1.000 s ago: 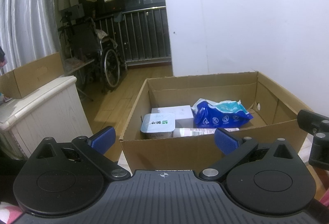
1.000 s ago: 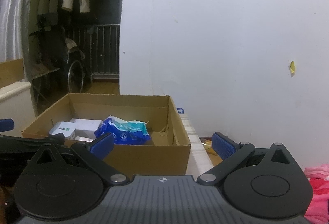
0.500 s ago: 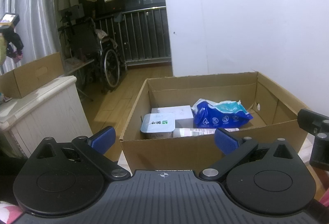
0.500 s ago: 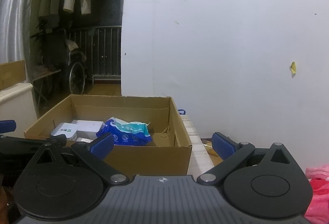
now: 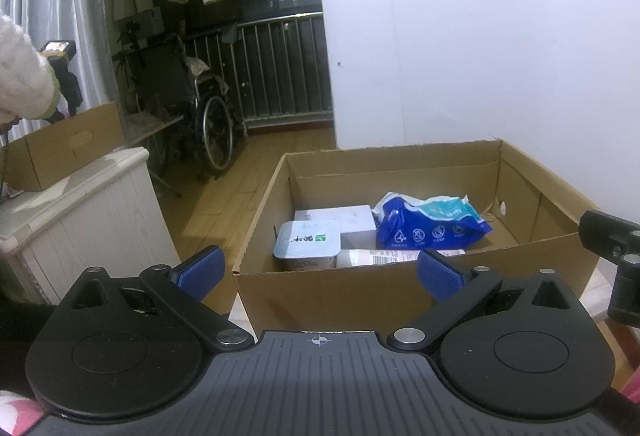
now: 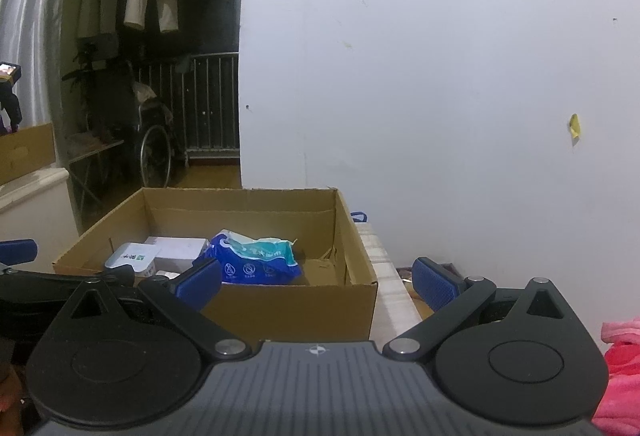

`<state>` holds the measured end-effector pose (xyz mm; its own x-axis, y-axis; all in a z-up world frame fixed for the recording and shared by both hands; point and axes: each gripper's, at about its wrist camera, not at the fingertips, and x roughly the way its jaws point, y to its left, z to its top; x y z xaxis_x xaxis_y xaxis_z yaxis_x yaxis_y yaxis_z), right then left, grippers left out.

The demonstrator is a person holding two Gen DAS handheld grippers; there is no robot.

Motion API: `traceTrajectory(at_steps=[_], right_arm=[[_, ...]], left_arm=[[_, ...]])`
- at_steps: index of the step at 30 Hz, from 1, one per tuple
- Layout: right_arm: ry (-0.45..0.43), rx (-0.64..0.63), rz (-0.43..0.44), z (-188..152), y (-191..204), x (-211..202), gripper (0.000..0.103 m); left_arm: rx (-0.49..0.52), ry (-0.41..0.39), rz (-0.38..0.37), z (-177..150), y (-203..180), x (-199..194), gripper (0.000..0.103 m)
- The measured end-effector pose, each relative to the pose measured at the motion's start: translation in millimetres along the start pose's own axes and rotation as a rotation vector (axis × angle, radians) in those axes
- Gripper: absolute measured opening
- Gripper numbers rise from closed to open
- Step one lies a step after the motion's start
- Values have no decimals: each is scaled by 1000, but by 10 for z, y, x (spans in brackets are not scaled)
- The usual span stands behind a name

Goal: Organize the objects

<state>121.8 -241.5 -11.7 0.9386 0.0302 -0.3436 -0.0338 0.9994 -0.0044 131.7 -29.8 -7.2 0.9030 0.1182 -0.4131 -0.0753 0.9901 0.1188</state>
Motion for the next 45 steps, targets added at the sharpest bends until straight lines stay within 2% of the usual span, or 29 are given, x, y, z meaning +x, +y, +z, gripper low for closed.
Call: traceTrajectory(at_steps=[45], right_arm=[[11,-2,-7,-13,-5,-5,103]], left_arm=[[0,1,-1,1,-6,0,103]])
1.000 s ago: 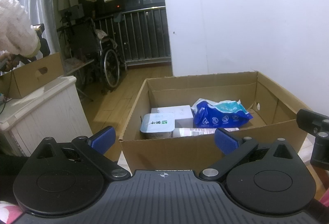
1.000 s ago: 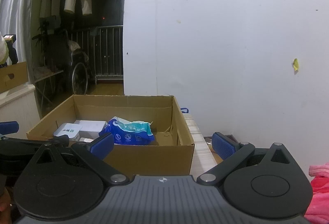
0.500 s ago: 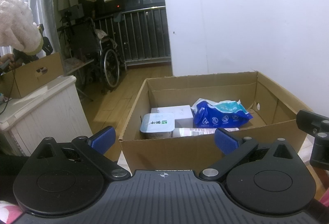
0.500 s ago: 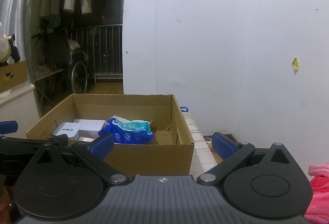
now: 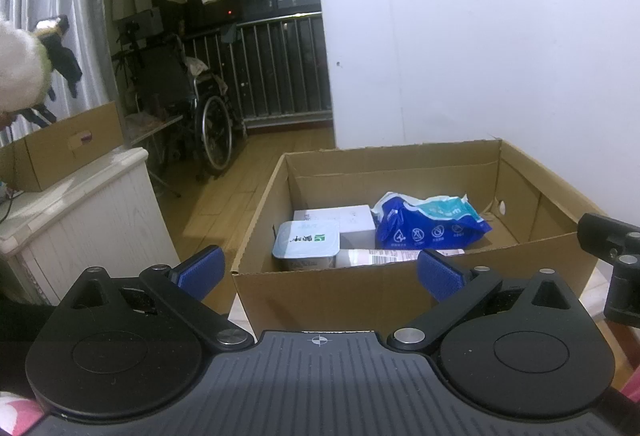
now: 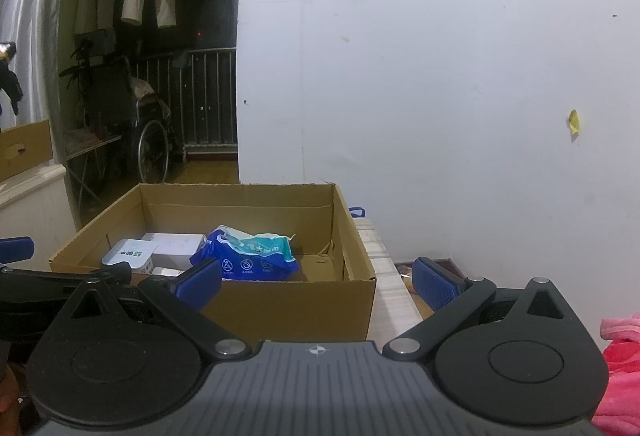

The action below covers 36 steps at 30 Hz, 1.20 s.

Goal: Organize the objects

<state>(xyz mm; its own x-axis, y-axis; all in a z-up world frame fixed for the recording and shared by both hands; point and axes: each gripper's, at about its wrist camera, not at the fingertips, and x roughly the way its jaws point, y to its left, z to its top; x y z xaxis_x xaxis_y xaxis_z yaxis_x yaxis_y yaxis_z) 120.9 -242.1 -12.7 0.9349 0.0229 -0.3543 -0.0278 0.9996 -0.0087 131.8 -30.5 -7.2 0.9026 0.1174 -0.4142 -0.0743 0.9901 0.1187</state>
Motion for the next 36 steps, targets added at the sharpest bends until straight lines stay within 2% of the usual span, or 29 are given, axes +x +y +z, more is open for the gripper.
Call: traceTrajectory(at_steps=[36], right_arm=[[6,8,-2,-10,-3,11,103]], left_arm=[[1,-1,-1,-2,0,2,103]])
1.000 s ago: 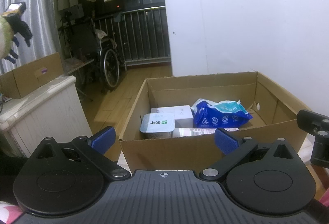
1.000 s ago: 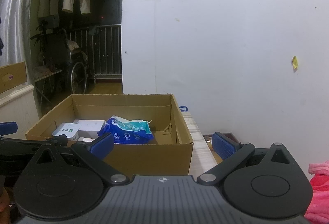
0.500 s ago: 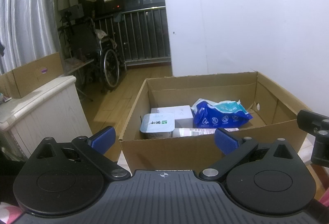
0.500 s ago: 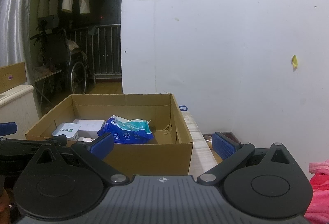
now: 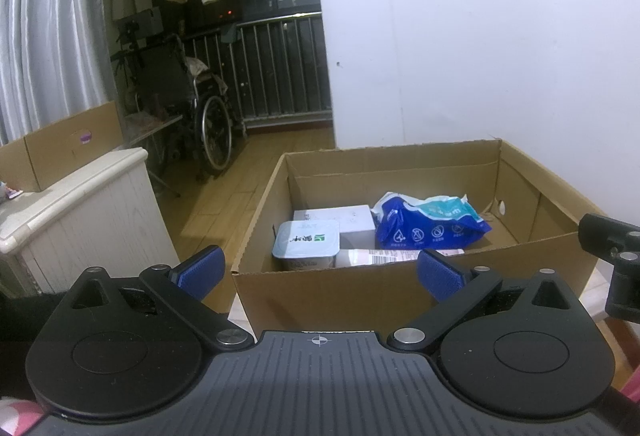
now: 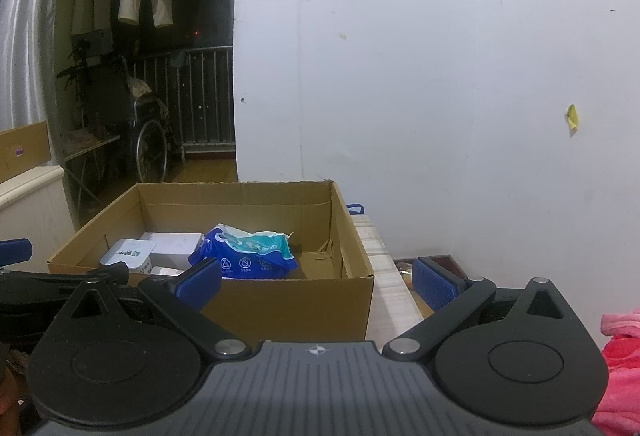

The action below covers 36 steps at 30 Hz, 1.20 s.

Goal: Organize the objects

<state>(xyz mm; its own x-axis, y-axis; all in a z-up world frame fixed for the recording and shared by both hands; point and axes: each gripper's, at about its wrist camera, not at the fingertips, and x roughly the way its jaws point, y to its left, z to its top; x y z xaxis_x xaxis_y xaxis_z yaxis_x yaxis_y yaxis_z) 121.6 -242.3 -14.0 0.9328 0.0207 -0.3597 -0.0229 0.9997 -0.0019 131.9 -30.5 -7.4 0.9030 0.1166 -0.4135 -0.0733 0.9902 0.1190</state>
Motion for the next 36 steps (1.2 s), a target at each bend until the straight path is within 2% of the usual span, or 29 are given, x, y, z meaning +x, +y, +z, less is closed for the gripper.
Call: traceTrajectory(at_steps=[36], right_arm=[[38,24,-28,7,-60,-12,103]], left_arm=[[7,1,-8,-4,-20,-1,103]])
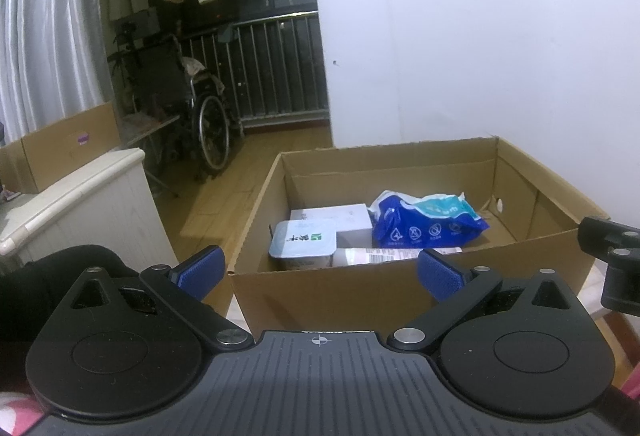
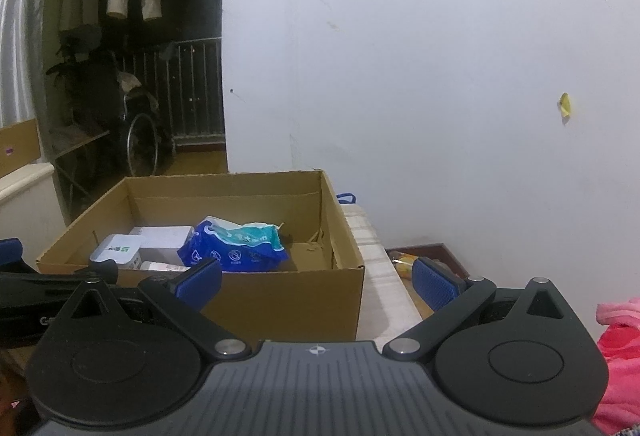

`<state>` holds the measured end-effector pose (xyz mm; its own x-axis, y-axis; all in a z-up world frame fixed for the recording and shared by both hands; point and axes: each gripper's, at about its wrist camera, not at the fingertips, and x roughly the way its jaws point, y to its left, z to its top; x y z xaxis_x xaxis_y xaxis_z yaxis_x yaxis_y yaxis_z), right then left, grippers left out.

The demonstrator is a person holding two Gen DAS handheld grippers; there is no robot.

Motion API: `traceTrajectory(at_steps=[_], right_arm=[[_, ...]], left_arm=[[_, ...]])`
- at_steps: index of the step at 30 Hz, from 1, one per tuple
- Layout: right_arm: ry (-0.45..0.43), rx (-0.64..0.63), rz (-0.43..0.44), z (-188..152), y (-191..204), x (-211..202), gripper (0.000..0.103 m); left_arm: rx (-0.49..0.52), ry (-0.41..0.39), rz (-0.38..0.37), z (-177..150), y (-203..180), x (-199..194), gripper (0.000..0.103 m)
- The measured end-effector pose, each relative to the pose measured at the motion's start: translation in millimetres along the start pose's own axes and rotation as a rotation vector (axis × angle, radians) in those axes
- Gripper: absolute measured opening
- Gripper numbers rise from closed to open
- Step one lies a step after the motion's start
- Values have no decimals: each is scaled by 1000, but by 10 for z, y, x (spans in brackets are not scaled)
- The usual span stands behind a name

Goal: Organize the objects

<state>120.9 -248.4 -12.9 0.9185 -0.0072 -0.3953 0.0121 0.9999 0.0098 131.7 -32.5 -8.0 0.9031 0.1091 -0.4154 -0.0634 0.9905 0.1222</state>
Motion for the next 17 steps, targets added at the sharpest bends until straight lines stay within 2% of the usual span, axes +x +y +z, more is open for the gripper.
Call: traceTrajectory(at_steps=[17], right_arm=[[6,0,-1,10,-3,10,103]], left_arm=[[-5,-9,-25,-9,14,-15,103]])
